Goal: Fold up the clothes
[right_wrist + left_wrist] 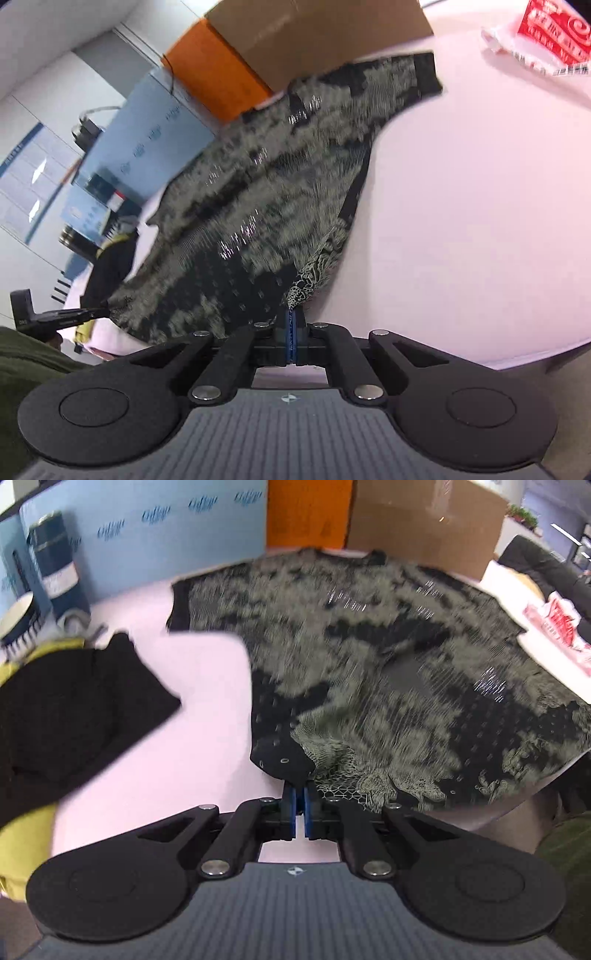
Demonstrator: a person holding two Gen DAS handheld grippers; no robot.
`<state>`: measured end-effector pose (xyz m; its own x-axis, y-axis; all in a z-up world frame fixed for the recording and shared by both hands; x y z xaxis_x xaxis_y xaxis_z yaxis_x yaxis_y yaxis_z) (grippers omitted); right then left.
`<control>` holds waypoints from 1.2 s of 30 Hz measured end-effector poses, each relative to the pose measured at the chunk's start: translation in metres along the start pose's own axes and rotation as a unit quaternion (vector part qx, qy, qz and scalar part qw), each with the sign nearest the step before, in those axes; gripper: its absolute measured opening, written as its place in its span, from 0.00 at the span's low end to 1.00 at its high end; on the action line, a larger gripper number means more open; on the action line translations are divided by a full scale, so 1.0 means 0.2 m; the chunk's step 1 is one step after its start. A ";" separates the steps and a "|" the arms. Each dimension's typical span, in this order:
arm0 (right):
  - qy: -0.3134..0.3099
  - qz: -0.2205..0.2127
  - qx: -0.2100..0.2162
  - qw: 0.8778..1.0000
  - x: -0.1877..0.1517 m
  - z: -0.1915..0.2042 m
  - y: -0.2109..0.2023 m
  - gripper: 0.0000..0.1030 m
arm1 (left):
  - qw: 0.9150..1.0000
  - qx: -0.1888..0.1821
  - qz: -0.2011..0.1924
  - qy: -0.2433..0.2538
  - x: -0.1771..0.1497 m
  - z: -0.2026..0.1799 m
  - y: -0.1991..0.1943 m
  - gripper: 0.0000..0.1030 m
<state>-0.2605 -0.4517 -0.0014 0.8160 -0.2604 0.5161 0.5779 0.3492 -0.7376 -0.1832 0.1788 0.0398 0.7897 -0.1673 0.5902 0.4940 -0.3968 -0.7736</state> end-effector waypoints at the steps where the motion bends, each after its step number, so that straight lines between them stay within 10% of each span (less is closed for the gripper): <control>1: -0.003 -0.001 -0.005 1.000 0.02 -0.01 -0.03 0.02 | 1.000 -0.003 0.003 0.004 0.00 0.00 0.00 0.04; 12: 0.024 0.054 -0.045 0.997 -0.10 -0.17 0.03 0.05 | 0.997 0.014 0.075 0.011 -0.16 0.01 0.13 0.10; 15: 0.047 0.041 -0.018 0.998 -0.12 -0.15 0.04 0.49 | 0.998 0.007 0.063 -0.001 -0.15 0.02 0.11 0.41; 17: 0.051 0.039 -0.006 0.998 -0.14 -0.13 0.07 0.53 | 0.999 -0.005 0.043 -0.011 -0.14 0.02 0.08 0.70; 21: 0.073 0.035 0.010 0.997 -0.16 -0.08 0.15 0.53 | 0.998 -0.019 0.021 -0.051 -0.12 0.04 0.08 0.76; 24: 0.068 0.026 -0.012 0.997 -0.16 -0.03 0.21 0.51 | 0.996 -0.004 0.037 -0.083 -0.12 0.06 0.16 0.71; 26: 0.086 0.028 -0.026 0.996 -0.17 -0.04 0.21 0.32 | 0.995 -0.004 0.036 -0.090 -0.12 0.06 0.18 0.37; 27: 0.102 0.030 -0.023 0.994 -0.17 -0.07 0.20 0.03 | 0.995 -0.007 0.034 -0.090 -0.11 0.07 0.18 0.32; 29: 0.133 0.018 -0.001 0.991 -0.17 -0.12 0.15 0.02 | 0.995 -0.028 0.031 -0.096 -0.09 0.07 0.15 0.15; 36: 0.093 0.005 -0.008 0.996 -0.09 -0.11 -0.02 0.02 | 0.995 -0.039 0.052 -0.075 -0.08 0.06 0.14 0.18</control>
<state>-0.2782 -0.4681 -0.0164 0.8042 -0.4202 0.4204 0.5686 0.3379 -0.7500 -0.1766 0.1815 0.0052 0.8830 -0.0773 0.4629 0.3819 -0.4547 -0.8046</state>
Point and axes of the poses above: each gripper's, at about its wrist camera, not at the fingertips, and y roughly the way its jaws point, z to its left, x to its top, the point moved 1 cm from there along y, roughly the way its jaws point, and after that the axes turned 13 degrees about -x, right-handed, at the moved point
